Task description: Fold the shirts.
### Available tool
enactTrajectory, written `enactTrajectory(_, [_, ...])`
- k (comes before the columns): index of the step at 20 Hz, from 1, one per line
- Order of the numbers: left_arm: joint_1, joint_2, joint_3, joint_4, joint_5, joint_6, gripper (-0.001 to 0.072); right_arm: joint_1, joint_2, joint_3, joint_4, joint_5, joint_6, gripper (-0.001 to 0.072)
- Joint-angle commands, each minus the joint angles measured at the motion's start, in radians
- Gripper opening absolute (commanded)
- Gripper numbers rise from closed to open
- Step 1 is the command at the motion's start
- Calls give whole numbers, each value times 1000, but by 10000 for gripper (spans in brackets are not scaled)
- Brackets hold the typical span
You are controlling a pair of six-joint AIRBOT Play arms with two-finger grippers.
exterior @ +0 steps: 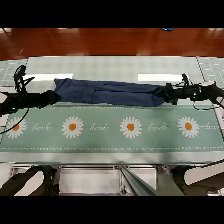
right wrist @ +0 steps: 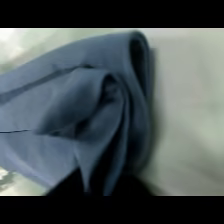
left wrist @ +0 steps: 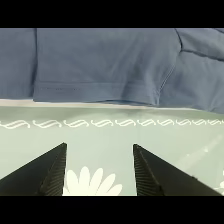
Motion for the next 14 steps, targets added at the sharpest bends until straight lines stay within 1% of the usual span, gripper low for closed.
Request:
enactTrajectory(1, [-1, 1, -3, -12, 2, 0, 506, 58, -8, 58, 28, 22, -42, 36])
enactTrajectory(2, [-1, 1, -3, -25, 1, 0, 483, 57, 6, 77, 24, 51, -44, 36])
enactTrajectory(3, [-1, 1, -3, -43, -1, 0, 226, 53, 38, 80, 20, 69, -45, 36])
enactTrajectory(4, [-4, 1, -3, -66, 1, 3, 33, 45, 79, 80, -6, 88, -37, 36])
enactTrajectory(6, [-43, -2, 0, -161, 2, 14, 25, 41, 194, 77, -103, 133, -18, 36])
enactTrajectory(7, [-95, -3, 5, -199, 8, 48, 24, 41, 258, 77, -174, 155, 11, 36])
enactTrajectory(9, [-238, -30, 26, -200, 78, 46, 24, 42, 411, 66, -316, 196, 64, 36])
enactTrajectory(10, [-315, -66, 50, -200, 124, 40, 24, 42, 488, 49, -353, 209, 81, 36])
enactTrajectory(12, [-442, -179, 133, -200, 172, -2, 24, 42, 658, -4, -425, 218, 124, 36])
enactTrajectory(13, [-505, -265, 200, -200, 187, -9, 23, 42, 747, -36, -442, 220, 142, 36])
enactTrajectory(14, [-556, -356, 278, -200, 168, -17, 24, 42, 826, -64, -454, 225, 157, 36])
